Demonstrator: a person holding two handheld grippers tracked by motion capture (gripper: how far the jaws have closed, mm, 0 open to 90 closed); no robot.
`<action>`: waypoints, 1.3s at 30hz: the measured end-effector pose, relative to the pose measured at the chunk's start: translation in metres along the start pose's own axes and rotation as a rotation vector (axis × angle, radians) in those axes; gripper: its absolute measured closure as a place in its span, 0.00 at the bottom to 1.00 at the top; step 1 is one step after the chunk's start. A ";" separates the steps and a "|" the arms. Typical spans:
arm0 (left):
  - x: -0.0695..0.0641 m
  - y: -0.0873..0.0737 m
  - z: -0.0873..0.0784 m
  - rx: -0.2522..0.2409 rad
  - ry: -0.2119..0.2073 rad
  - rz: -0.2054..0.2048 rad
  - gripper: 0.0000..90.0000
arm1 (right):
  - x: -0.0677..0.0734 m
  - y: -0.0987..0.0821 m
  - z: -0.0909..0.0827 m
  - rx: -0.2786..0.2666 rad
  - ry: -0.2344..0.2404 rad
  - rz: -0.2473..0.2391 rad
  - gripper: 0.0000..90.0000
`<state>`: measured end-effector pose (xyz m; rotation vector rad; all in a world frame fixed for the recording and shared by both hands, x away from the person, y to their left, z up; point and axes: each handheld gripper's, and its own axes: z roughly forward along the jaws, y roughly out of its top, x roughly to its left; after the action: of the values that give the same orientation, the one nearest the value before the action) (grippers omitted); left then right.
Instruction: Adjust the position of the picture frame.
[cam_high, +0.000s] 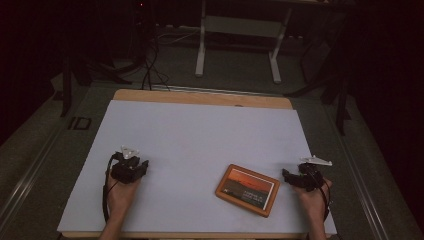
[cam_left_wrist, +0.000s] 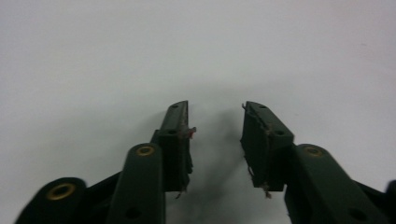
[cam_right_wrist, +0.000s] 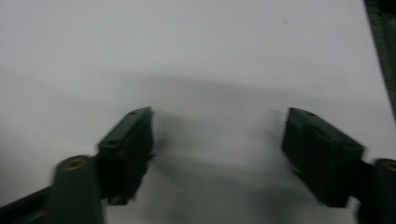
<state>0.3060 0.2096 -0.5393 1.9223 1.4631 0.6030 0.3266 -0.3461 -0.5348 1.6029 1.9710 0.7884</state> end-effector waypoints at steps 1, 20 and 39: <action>0.000 0.000 0.000 0.000 0.000 0.000 0.73 | 0.000 0.000 0.000 0.000 0.000 0.000 0.30; -0.005 0.002 -0.001 -0.025 -0.036 0.074 0.65 | 0.045 0.033 -0.055 -0.031 0.337 -0.287 0.74; -0.003 0.000 -0.001 -0.019 -0.035 0.058 0.65 | 0.088 0.011 -0.091 0.091 0.521 -0.508 1.00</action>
<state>0.3048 0.2063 -0.5385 1.9569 1.3799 0.6041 0.2550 -0.2706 -0.4624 0.9099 2.6558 0.9740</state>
